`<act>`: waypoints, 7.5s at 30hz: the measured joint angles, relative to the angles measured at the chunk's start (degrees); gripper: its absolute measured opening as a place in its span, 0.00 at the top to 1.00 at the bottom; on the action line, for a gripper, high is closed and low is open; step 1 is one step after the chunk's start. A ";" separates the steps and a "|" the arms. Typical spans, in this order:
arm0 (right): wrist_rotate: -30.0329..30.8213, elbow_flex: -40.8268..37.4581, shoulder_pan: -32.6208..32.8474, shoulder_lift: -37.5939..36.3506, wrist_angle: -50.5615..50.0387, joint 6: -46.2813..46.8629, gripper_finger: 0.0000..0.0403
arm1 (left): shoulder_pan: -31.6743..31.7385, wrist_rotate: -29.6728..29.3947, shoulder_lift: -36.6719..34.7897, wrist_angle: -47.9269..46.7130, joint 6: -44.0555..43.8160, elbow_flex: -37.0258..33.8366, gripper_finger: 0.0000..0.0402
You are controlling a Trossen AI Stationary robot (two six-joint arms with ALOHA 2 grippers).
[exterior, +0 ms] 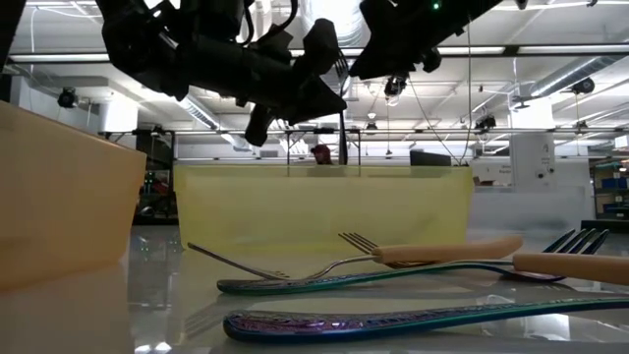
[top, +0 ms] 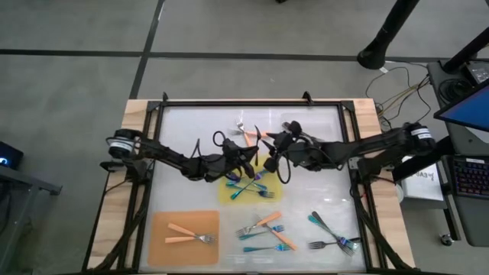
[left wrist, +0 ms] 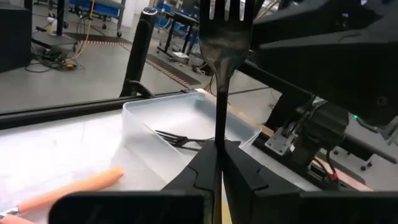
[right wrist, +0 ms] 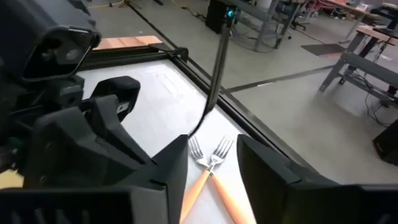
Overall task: Sort silverware by color (type)
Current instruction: Put the black fork into the transparent bin, then put the blue fork into the yellow bin
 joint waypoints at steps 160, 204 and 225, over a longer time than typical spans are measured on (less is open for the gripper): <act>-9.47 4.74 -16.01 10.55 -69.35 11.61 0.69 | -9.06 -38.75 -13.69 -136.38 -58.83 25.38 0.69; -23.29 9.33 -14.61 -5.86 -65.59 10.94 0.69 | -2.78 -9.71 -60.51 -77.89 -6.18 -8.94 0.81; -51.67 4.44 6.38 -5.82 -72.41 36.44 0.69 | -2.80 -4.71 -36.59 16.01 30.11 -29.65 0.81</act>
